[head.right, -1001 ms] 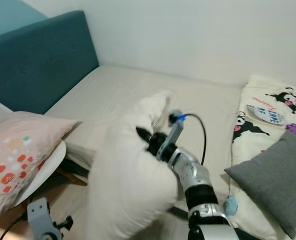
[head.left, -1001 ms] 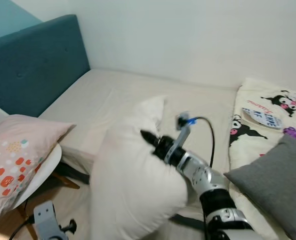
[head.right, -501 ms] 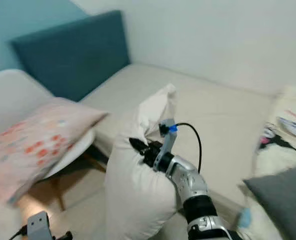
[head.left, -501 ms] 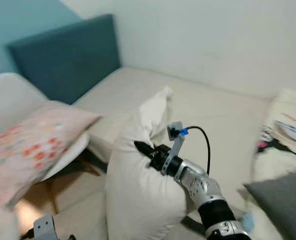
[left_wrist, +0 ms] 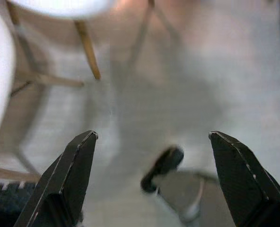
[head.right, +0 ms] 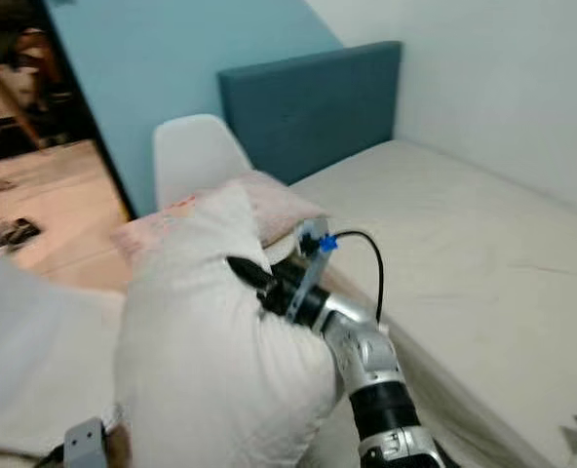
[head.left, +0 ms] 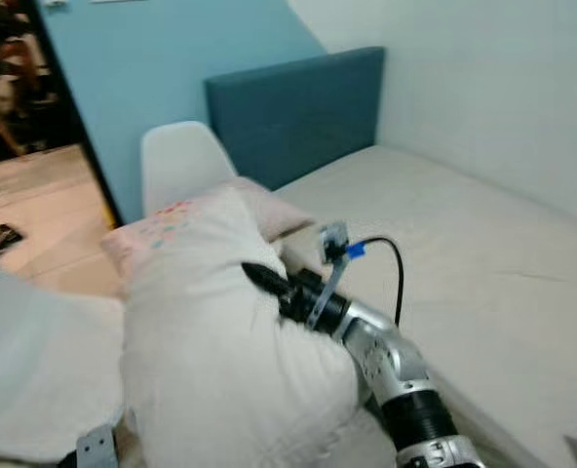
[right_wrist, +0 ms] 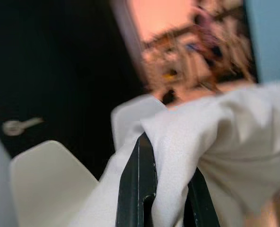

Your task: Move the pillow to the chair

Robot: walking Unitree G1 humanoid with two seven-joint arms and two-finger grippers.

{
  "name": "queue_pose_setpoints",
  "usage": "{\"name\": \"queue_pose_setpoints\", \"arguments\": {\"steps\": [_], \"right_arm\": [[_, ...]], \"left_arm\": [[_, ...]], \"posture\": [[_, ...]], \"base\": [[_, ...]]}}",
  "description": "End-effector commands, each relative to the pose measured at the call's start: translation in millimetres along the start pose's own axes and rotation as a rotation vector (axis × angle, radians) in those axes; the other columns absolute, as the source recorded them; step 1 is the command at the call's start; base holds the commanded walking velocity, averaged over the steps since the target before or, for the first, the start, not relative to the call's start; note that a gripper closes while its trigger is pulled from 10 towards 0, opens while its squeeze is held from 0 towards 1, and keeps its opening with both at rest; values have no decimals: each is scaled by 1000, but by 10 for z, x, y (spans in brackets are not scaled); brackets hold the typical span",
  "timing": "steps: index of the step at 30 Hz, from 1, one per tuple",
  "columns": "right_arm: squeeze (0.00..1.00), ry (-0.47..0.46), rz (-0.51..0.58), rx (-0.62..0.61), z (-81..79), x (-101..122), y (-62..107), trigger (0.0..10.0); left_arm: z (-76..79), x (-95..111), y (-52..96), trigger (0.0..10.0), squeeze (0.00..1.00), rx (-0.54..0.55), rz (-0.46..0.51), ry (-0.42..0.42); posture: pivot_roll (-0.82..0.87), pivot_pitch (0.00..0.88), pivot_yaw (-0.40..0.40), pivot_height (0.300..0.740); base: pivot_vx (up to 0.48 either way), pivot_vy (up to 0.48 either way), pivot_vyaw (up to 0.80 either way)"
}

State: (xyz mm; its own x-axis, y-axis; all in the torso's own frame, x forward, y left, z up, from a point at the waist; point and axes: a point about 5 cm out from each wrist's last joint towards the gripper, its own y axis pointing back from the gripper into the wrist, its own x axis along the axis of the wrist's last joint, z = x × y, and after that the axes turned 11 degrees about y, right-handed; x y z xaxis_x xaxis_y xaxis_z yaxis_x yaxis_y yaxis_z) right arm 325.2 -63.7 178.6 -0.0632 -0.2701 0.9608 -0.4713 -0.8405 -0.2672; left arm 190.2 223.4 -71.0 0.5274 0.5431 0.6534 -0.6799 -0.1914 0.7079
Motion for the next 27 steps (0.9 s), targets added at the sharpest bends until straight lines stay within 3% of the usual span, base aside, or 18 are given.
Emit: {"name": "queue_pose_setpoints", "arguments": {"steps": [1, 7, 13, 24, 27], "right_arm": [[0, 55, 139, 68, -59, 315, -102, 10000], [0, 90, 166, 114, -96, 431, -138, 10000], [0, 97, 91, 79, -64, 304, -142, 10000], [0, 92, 7, 55, -50, 138, -109, 10000], [0, 103, -81, 88, -98, -15, -83, 10000]], "left_arm": [[72, 91, -22, 10000, 0, -41, 39, -20], [335, 368, -78, 10000, 0, -144, 150, -52], [616, 668, -86, 10000, 0, -252, 284, -53], [858, 854, -57, 10000, 0, -325, 380, -49], [927, 902, -46, 10000, 0, -349, 401, -54]], "posture": [[130, 0, 53, 740], [137, 0, 44, 740], [145, 0, 40, 740], [141, 0, 38, 740], [140, 0, 39, 740]], "base": [[0, 0, 794], [0, 0, 790], [0, 0, 784], [110, 0, 672], [322, 0, 0]]}}
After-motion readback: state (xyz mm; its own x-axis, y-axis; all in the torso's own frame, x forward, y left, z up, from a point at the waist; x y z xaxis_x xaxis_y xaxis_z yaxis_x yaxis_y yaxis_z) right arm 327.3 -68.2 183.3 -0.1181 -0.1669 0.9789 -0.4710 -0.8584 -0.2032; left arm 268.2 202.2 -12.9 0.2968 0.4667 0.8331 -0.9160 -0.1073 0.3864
